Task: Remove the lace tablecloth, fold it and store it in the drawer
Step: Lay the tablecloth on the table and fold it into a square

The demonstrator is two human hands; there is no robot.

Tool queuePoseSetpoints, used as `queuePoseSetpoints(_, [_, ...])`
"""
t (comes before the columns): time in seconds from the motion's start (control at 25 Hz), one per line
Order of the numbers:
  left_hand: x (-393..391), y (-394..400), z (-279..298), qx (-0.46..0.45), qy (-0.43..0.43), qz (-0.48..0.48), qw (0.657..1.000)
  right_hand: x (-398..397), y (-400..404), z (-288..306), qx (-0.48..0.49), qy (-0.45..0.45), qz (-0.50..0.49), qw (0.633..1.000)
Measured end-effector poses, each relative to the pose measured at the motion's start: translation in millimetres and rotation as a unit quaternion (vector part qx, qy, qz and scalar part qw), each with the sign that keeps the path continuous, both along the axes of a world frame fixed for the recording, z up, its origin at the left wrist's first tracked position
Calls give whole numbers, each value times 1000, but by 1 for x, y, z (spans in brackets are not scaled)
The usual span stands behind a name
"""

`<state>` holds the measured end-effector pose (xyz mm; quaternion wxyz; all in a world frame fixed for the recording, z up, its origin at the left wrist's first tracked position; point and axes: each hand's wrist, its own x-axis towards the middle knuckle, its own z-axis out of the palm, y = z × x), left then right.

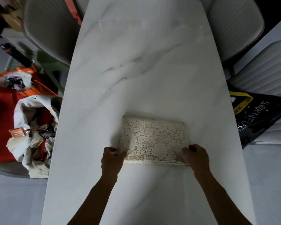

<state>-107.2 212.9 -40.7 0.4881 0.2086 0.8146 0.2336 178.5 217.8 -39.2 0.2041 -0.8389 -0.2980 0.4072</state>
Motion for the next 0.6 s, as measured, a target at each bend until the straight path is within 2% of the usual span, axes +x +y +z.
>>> queuePoseSetpoints(0.12, [3, 3, 7, 2, -53, 62, 997, -1, 5, 2, 5, 48, -26, 999])
queuePoseSetpoints(0.24, [-3, -2, 10, -59, -98, 76, 991, 2, 4, 1, -28, 135, -67, 988])
queuePoseSetpoints(0.36, [-14, 3, 21, -105, -132, 0, 986, 8, 5, -1, -48, 185, -85, 978])
queuePoseSetpoints(0.44, [-17, 15, 27, -39, -161, -41, 985, 9, 8, -1, -23, 215, -109, 970])
queuePoseSetpoints(0.48, [-18, 22, 27, 7, -147, -55, 988, 8, 8, -1, -3, 241, -128, 962])
queuePoseSetpoints(0.56, [-21, 34, 25, 71, -63, -99, 991, 0, 11, -1, 17, 263, -149, 953])
queuePoseSetpoints(0.6, [-21, 37, 22, 83, -25, -123, 989, -4, 13, -1, 17, 235, -148, 961])
